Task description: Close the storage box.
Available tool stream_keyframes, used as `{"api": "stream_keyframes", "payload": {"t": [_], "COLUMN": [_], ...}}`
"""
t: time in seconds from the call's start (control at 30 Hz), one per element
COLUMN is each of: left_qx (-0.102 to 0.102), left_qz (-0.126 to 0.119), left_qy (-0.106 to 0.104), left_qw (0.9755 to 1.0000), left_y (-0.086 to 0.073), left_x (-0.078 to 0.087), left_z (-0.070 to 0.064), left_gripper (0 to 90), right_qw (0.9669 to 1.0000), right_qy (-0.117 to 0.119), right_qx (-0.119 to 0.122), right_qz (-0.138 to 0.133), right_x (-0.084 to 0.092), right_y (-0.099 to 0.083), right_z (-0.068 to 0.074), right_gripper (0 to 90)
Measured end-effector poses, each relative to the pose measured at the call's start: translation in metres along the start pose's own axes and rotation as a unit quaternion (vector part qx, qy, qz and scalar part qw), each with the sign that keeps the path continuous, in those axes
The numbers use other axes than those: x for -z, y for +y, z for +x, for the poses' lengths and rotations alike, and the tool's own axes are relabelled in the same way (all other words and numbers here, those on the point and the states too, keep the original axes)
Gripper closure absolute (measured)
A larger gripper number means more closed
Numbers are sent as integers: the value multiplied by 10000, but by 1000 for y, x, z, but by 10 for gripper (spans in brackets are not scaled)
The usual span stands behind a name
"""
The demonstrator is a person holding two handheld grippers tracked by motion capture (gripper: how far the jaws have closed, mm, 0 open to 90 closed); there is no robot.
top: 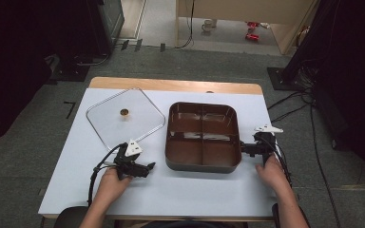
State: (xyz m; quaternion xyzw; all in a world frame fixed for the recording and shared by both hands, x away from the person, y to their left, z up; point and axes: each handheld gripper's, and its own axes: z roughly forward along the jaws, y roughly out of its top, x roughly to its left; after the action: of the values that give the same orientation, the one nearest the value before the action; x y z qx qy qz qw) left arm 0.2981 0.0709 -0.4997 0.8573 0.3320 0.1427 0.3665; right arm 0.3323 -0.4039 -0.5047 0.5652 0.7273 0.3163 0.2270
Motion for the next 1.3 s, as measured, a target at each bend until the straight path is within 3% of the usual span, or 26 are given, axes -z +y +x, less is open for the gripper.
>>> {"api": "stream_keyframes", "payload": {"t": [1.1, 1.3], "left_qx": [63, 164], "left_qz": [9, 212], "left_qy": [54, 173], "left_qw": [10000, 9995], "left_y": [0, 5], "left_x": [0, 1], "left_z": [-2, -5], "left_gripper": [112, 124], "right_qw": [10000, 10000], "right_qy": [-4, -3], "right_qx": [1, 2], "right_qz": [2, 1], "right_x": [0, 0], "right_y": [0, 0], "right_z": [0, 0], "right_gripper": [66, 67]}}
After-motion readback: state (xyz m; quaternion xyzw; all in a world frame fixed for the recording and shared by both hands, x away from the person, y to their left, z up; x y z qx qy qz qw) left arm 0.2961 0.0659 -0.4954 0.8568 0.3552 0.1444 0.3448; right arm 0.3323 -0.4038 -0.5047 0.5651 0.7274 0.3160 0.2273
